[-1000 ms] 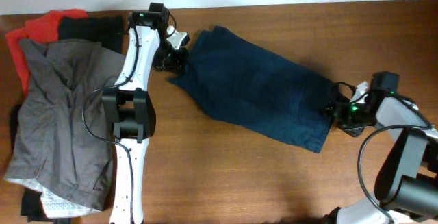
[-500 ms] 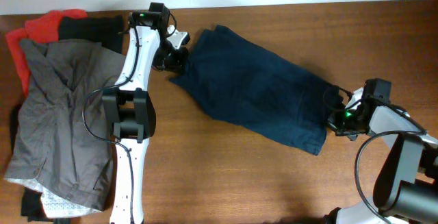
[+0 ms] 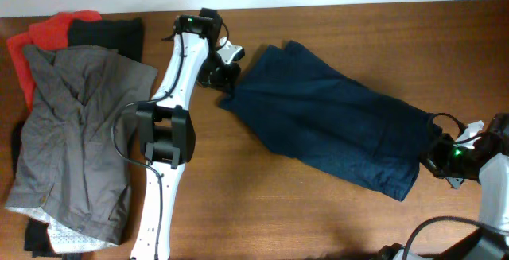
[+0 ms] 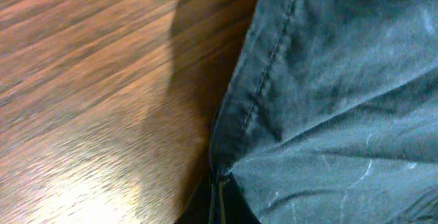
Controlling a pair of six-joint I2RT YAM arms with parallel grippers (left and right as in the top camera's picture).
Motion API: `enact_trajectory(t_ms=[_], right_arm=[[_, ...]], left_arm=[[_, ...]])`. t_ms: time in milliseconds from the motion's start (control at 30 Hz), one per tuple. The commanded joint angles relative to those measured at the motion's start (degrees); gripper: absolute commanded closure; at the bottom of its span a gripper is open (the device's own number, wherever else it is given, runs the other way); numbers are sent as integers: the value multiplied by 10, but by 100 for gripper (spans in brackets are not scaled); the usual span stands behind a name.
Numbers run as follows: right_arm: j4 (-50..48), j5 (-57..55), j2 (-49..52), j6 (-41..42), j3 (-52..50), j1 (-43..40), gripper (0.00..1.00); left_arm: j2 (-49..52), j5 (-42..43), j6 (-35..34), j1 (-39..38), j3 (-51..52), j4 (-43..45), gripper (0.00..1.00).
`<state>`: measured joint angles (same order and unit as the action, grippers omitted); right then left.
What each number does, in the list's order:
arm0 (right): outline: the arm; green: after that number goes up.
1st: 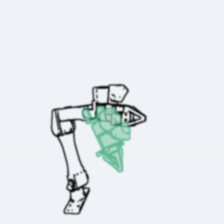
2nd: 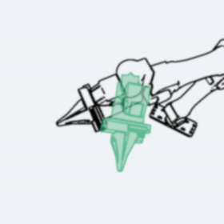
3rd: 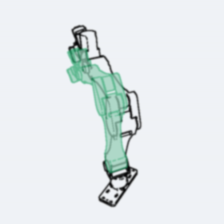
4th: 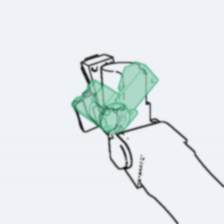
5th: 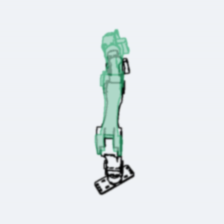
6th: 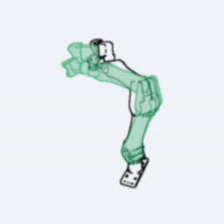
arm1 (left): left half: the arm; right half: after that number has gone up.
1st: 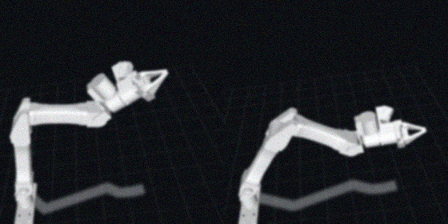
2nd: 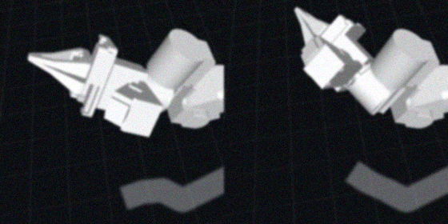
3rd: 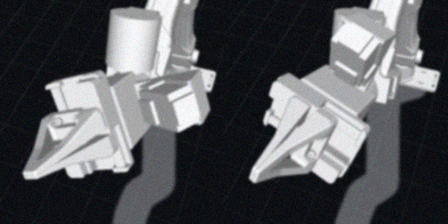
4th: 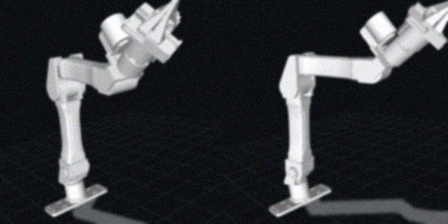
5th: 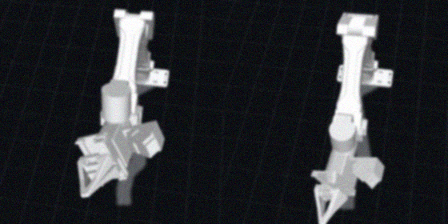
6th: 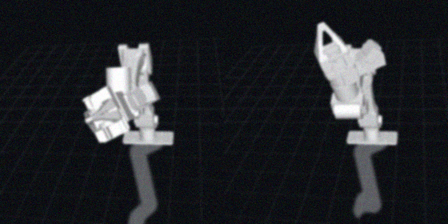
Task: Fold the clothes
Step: 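Lift the right end with the right gripper and fold it leftward over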
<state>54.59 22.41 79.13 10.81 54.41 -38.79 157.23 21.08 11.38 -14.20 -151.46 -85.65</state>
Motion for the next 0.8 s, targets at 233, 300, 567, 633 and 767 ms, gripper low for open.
enact_trajectory(t_ms=[233, 300, 567, 633, 767], right_arm=[[35, 35, -16, -31, 107, 78, 96], [33, 40, -16, -26, 122, 105, 96], [-154, 39, -3, 96, 139, 328, 96], [-226, 34, 16, 117, 139, 380, 96], [-370, 16, 97, 154, 139, 475, 96]], left_arm=[[-1, -16, 20, 9, -116, -35, 37], [-1, -16, 20, 12, -146, -39, 36], [0, -31, 20, 12, -162, -22, 49], [0, -31, 20, 12, -162, -17, 51], [0, -31, 20, 14, -162, -6, 53]])
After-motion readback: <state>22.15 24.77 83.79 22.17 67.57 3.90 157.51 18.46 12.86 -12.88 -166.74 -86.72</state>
